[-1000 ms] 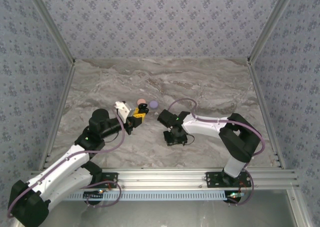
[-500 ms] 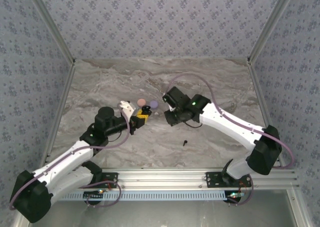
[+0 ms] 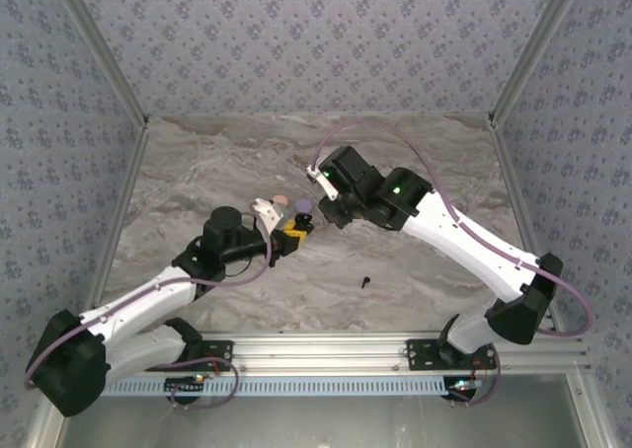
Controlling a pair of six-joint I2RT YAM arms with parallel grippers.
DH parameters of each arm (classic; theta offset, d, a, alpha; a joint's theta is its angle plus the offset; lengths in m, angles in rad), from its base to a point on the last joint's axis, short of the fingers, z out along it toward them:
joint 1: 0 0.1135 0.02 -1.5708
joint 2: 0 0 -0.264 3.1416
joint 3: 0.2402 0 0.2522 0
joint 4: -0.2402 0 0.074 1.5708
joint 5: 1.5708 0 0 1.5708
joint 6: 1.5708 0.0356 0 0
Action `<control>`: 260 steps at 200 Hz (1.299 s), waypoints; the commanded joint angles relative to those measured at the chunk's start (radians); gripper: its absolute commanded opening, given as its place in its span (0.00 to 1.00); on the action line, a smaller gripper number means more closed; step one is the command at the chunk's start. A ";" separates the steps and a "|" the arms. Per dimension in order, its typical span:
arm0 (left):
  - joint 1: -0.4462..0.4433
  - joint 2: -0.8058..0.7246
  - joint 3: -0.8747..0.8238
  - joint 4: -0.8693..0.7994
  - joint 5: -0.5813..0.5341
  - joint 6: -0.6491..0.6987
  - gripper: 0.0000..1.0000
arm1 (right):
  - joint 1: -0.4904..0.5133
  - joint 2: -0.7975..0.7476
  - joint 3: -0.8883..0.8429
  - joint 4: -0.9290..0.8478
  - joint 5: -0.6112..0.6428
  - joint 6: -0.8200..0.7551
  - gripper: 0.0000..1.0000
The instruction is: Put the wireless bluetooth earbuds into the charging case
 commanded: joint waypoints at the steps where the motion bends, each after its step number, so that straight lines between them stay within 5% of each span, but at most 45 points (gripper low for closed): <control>1: -0.011 0.011 0.043 0.063 0.023 -0.001 0.03 | 0.020 0.030 0.029 -0.025 0.011 -0.038 0.23; 260: -0.013 0.026 0.039 0.157 0.063 -0.076 0.00 | 0.087 -0.056 -0.109 0.204 0.078 -0.154 0.22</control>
